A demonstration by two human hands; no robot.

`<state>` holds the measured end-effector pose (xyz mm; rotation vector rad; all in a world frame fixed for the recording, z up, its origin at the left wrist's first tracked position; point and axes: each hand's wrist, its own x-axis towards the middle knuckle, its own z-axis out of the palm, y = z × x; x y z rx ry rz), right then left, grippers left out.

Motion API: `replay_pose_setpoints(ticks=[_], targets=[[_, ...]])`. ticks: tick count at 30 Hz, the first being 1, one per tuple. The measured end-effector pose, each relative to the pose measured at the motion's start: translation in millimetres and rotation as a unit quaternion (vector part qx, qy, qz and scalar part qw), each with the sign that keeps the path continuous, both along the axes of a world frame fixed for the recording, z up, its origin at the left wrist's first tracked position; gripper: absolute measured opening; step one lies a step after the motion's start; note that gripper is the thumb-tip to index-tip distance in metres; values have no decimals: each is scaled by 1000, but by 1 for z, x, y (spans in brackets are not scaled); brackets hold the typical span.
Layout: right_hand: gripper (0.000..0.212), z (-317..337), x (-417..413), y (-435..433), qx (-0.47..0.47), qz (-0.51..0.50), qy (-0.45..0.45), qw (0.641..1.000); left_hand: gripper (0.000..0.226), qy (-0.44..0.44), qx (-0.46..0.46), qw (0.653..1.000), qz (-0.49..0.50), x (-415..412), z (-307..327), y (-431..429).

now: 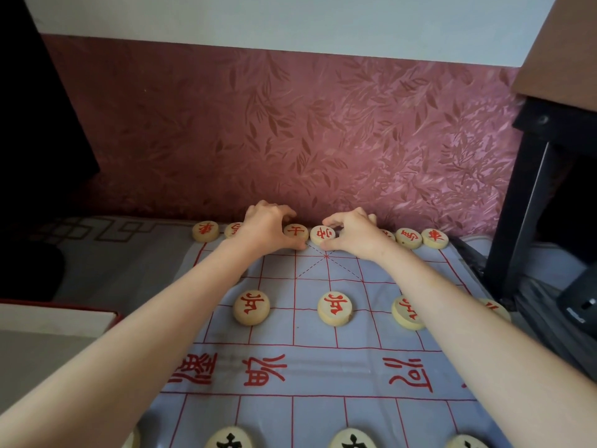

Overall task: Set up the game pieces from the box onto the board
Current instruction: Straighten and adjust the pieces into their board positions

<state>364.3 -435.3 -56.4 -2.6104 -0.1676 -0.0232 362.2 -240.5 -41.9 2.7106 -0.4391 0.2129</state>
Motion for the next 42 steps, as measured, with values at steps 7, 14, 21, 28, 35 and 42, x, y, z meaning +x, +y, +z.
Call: replay_pose_setpoints(ticks=[7,14,21,28,35,42], targets=[[53,17,-11,-19,71,-12,-54,996,66,14,-37,999,0,1,6,2],[30,23,-22,-56,52,-54,-69,995,48,-8,-47,998,-36,-7,10,-19],[29,20,-29,-82,-12,-93,-32,995,44,-15,-50,996,-71,-7,13,-54],[39,26,-36,-88,-63,-56,-7,996,53,-29,-15,998,-47,-3,6,-85],[46,29,-45,-80,-42,-57,-9,997,62,-51,3,999,-9,-2,-1,-96],[43,25,-48,-78,-33,-61,-17,997,58,-53,13,999,6,1,-1,-101]])
